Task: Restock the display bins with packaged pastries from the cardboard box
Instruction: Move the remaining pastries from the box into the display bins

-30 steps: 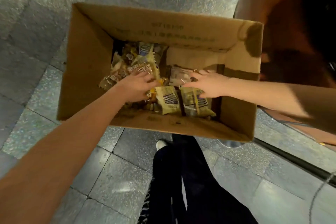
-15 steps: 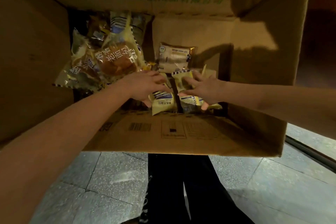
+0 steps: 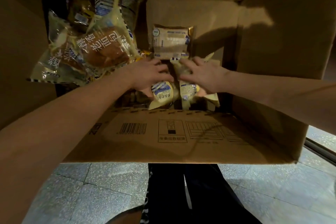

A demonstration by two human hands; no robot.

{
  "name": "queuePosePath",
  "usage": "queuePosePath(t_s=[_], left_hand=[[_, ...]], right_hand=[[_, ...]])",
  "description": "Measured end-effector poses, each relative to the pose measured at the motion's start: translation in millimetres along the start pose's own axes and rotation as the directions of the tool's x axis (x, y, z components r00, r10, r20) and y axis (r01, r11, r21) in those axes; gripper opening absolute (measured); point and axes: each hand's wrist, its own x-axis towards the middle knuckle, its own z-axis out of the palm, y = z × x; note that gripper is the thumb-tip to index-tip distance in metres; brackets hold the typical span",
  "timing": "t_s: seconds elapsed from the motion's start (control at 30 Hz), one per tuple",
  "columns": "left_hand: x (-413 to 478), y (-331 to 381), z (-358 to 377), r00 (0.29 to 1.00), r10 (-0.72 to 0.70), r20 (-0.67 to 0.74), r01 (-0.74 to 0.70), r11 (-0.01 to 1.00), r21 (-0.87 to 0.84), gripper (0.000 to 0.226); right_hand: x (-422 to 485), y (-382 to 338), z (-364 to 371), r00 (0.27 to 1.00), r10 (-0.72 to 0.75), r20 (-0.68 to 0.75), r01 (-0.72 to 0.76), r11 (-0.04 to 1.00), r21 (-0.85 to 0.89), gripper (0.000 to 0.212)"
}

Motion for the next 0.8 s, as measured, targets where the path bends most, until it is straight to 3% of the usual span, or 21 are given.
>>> queuePosePath(t_s=[0.2, 0.37, 0.5, 0.63, 0.8], left_hand=[[-14.4, -20.2, -6.5, 0.948, -0.272, -0.168, 0.242, 0.954, -0.179, 0.079], [-11.3, -18.8, -1.5, 0.883, -0.37, -0.288, 0.304, 0.92, -0.248, 0.074], [-13.0, -12.7, 12.7, 0.834, -0.255, -0.489, 0.192, 0.965, -0.177, 0.063], [-8.9, -9.8, 25.1, 0.92, -0.096, -0.38, 0.072, 0.994, -0.077, 0.067], [-2.6, -4.7, 38.2, 0.957, -0.044, -0.286, 0.06, 0.997, 0.046, 0.098]], right_hand=[[6.5, 40.1, -22.4, 0.962, 0.238, -0.131, -0.186, 0.929, 0.319, 0.082], [5.0, 37.9, -3.6, 0.9, 0.304, -0.312, -0.227, 0.939, 0.26, 0.081], [7.4, 33.0, 12.7, 0.909, 0.24, -0.342, -0.211, 0.97, 0.121, 0.095], [9.1, 37.4, 19.6, 0.91, 0.237, -0.339, -0.23, 0.971, 0.062, 0.102], [13.0, 32.7, 13.4, 0.918, 0.25, -0.309, -0.239, 0.968, 0.074, 0.078]])
